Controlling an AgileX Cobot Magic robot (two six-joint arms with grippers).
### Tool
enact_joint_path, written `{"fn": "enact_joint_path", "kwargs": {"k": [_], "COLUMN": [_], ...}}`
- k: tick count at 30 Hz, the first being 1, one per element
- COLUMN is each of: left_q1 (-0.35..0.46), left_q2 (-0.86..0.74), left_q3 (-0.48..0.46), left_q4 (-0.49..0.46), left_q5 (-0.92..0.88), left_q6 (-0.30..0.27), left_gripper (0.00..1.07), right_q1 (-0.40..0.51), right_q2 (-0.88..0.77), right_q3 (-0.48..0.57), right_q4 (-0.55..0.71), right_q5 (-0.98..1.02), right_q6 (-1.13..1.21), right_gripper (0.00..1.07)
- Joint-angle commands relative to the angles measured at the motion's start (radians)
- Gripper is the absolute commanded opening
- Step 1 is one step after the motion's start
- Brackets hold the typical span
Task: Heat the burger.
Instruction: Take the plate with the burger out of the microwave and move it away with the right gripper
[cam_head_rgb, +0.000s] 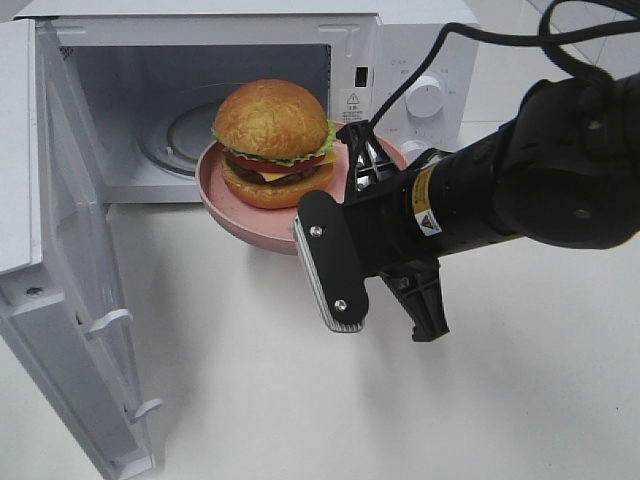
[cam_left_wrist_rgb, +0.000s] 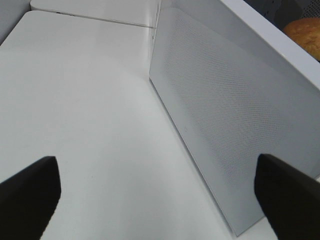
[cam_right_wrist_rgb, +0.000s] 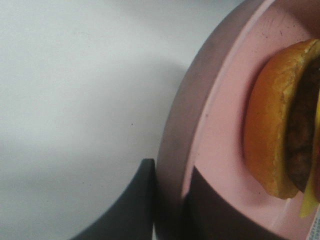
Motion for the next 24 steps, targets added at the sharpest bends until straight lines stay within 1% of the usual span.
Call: {"fn": "enact_joint_path", "kwargs": {"k": [1,2,4,8,9,11,12,15,19,24], "left_q1": [0.002,0.002,0.002,0.002,0.002,0.002,0.002,0.002,0.002,0.002], "left_q2": [-0.019,-0.019,-0.019,-0.019,-0.019,-0.019,-0.019,-0.019,-0.019,-0.019], "left_q3": [0.006,0.006,0.006,0.006,0.006,0.006,0.006,0.006,0.006,0.006], "left_q4": [0.000,0.000,0.000,0.000,0.000,0.000,0.000,0.000,0.000,0.000], "left_q5": [0.000,0.000,0.000,0.000,0.000,0.000,0.000,0.000,0.000,0.000], "left_q6": [0.002,0.002,0.002,0.002,0.002,0.002,0.002,0.002,0.002,0.002], "left_gripper": [0.98,0.98,0.98,0.98,0.98,0.98,0.98,0.98,0.98,0.98], "right_q1": [-0.002,-0.002,-0.002,-0.002,-0.002,-0.002,-0.002,-0.002,-0.002,-0.002], "right_q2": [-0.070,-0.070,-0.134,-0.180,-0.214,-0.232,-0.264,-0.296,-0.393,-0.459], "right_q3": [0.032,0.032,0.083,0.116,0.141,0.151,0.173,0.190,0.230,0.259], "right_q4": [-0.011,-0.011,-0.011,-0.011,-0.011,-0.011,-0.011,-0.011,-0.011,-0.011], "right_q5": [-0.067,-0.067,-0.059,-0.057,-0.047,-0.038,-0.018,0.005,0.062,0.124], "right_q6": [-0.002,-0.002,-0.002,-0.002,-0.002,-0.002,0.000,0.002,0.003,0.007], "right_gripper": [0.00,0.00,0.00,0.00,0.00,0.00,0.00,0.00,0.00,0.00]}}
